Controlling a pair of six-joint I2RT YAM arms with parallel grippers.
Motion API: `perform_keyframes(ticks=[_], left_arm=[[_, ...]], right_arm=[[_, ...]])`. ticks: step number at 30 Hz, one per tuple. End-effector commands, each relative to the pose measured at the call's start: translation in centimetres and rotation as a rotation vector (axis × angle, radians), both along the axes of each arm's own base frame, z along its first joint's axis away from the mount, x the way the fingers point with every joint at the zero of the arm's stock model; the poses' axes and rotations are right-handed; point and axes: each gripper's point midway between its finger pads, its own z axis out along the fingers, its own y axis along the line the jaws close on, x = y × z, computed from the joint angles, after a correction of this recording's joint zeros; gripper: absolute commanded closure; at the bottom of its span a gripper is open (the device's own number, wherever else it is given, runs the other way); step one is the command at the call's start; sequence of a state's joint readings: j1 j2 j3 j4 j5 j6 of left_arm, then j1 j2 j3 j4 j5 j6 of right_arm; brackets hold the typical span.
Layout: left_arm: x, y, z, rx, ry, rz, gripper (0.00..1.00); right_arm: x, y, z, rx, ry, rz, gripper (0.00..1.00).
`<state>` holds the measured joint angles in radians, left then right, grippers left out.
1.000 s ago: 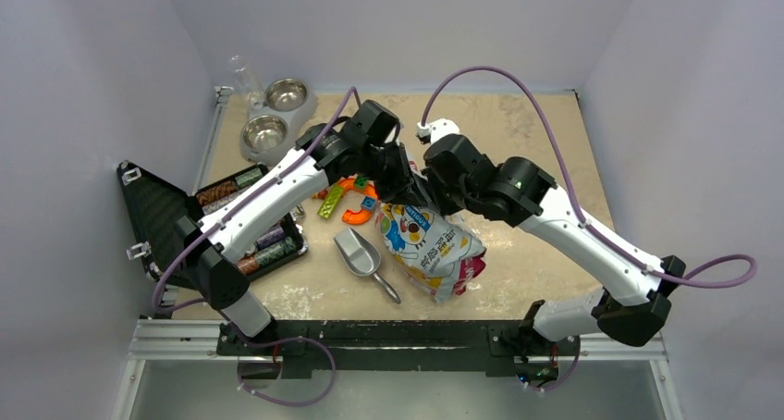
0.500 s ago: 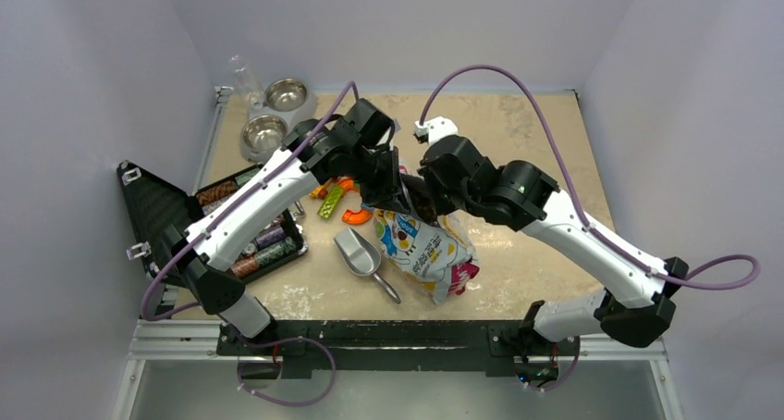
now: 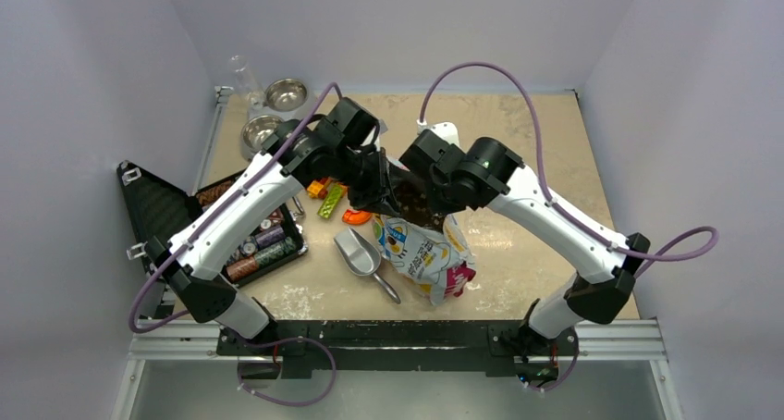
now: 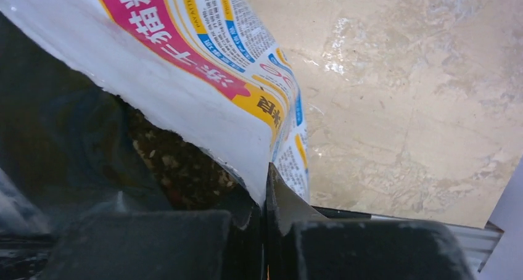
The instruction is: Serve the pet food
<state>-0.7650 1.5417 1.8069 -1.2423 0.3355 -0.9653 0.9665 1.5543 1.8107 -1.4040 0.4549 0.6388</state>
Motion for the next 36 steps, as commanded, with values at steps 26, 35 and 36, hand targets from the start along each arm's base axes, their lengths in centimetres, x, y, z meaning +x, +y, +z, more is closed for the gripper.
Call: perform_keyframes(ticks=[26, 35, 36], left_arm=[[5.2, -4.0, -2.1, -0.032, -0.091, -0.197, 1.0], [1.1, 0.7, -2.9, -0.037, -0.249, -0.282, 0.7], [0.7, 1.2, -2.4, -0.047, -0.283, -0.28, 0.63]], right_arm=[[5.4, -10.6, 8.4, 0.181, -0.412, -0.054, 1.0], [1.6, -2.9, 2.7, 0.309, -0.251, 0.182, 1.0], [1.4, -3.1, 2.5, 0.312, -0.258, 0.19, 1.0]])
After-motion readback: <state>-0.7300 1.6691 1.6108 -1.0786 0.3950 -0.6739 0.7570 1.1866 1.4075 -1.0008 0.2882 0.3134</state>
